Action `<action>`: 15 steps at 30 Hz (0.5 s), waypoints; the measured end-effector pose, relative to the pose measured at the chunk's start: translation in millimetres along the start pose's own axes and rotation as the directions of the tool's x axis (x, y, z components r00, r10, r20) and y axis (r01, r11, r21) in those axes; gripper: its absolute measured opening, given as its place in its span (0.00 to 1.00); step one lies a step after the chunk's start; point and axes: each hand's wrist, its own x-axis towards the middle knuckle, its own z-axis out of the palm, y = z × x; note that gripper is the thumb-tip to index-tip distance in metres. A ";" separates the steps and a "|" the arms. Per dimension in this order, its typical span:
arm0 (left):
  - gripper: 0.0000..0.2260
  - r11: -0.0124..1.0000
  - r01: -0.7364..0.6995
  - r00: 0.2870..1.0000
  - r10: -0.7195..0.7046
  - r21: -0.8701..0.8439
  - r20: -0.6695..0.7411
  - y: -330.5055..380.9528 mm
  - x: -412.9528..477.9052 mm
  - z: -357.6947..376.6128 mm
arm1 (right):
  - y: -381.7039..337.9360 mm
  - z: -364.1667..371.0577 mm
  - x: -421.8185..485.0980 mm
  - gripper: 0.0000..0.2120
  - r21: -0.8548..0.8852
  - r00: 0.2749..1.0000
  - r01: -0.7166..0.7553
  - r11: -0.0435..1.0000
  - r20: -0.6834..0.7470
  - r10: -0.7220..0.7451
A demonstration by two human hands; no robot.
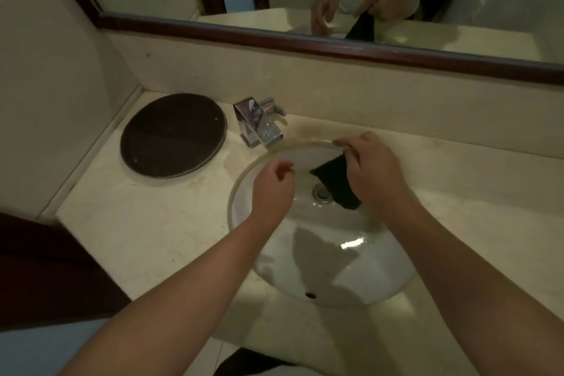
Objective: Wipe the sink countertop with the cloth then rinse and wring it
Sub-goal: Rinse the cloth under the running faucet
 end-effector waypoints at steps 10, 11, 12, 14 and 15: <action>0.14 0.886 -0.440 0.888 0.407 0.143 0.213 18.2 33.8 6.9 | -30.9 -18.7 35.7 0.15 -0.011 0.959 0.243 0.970 0.154 -0.239; 0.13 0.873 -0.455 0.883 0.416 0.175 0.218 16.6 38.0 2.7 | -28.0 -20.6 39.0 0.15 -0.032 0.955 0.243 0.970 0.184 -0.233; 0.14 0.866 -0.459 0.882 0.417 0.196 0.220 15.3 40.9 -2.0 | -24.6 -21.9 41.5 0.14 -0.075 0.950 0.244 0.967 0.217 -0.223; 0.14 0.866 -0.445 0.891 0.405 0.229 0.204 12.4 44.4 -9.6 | -18.9 -20.7 44.4 0.14 -0.202 0.942 0.232 0.952 0.290 -0.168; 0.13 0.874 -0.423 0.903 0.385 0.238 0.191 10.7 44.7 -11.5 | -17.9 -18.0 45.2 0.14 -0.252 0.940 0.213 0.944 0.316 -0.128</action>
